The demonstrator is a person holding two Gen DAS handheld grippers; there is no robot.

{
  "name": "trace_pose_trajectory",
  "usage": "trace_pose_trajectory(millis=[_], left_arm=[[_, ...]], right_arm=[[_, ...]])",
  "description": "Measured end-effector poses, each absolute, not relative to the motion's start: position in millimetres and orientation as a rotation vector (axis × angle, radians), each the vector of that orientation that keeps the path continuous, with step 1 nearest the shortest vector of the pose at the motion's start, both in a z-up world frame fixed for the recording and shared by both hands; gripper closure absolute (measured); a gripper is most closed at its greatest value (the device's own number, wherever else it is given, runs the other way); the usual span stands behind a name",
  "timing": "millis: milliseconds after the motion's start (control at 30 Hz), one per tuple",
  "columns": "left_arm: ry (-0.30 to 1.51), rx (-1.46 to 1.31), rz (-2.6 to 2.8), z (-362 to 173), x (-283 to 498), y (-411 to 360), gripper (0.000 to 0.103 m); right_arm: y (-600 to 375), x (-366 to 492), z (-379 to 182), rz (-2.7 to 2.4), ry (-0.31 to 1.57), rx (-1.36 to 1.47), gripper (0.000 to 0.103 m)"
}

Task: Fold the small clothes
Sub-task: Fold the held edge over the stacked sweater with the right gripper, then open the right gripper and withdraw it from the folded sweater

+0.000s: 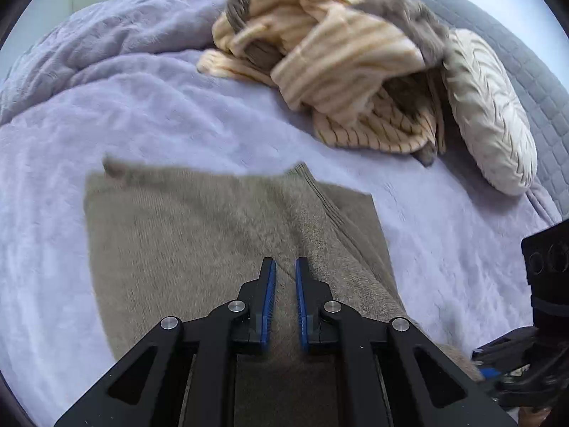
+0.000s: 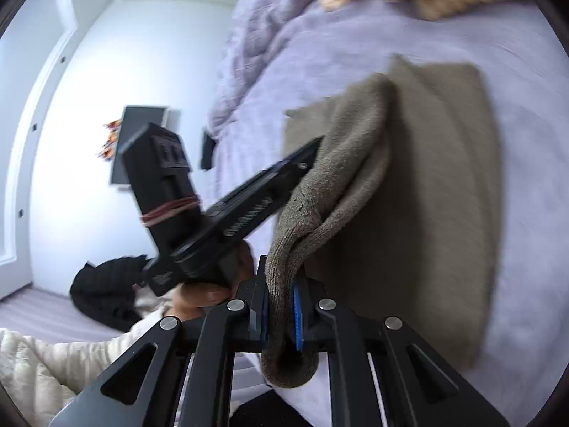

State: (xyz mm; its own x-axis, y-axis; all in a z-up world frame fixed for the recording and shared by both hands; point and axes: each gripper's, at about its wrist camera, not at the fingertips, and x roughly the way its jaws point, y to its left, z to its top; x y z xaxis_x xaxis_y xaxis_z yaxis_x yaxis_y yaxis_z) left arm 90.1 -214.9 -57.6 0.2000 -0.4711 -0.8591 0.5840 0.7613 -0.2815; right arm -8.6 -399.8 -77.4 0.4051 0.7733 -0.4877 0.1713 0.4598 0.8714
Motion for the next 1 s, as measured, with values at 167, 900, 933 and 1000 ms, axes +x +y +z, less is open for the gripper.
trace_pose_trajectory(millis=[167, 900, 933, 1000], left_arm=[[1.156, 0.08, -0.685, -49, 77, -196, 0.091], [1.183, -0.003, -0.489, -52, 68, -117, 0.09], [1.191, -0.001, -0.505, -52, 65, -120, 0.09], [1.215, 0.024, -0.528, -62, 56, -131, 0.09]], right_arm=[[-418, -33, -123, 0.298, 1.297, 1.001, 0.087], [-414, 77, -100, 0.453, 1.143, 0.929, 0.087], [-418, 71, -92, 0.443, 1.125, 0.91, 0.087], [-431, 57, -85, 0.386, 1.116, 0.866, 0.087]])
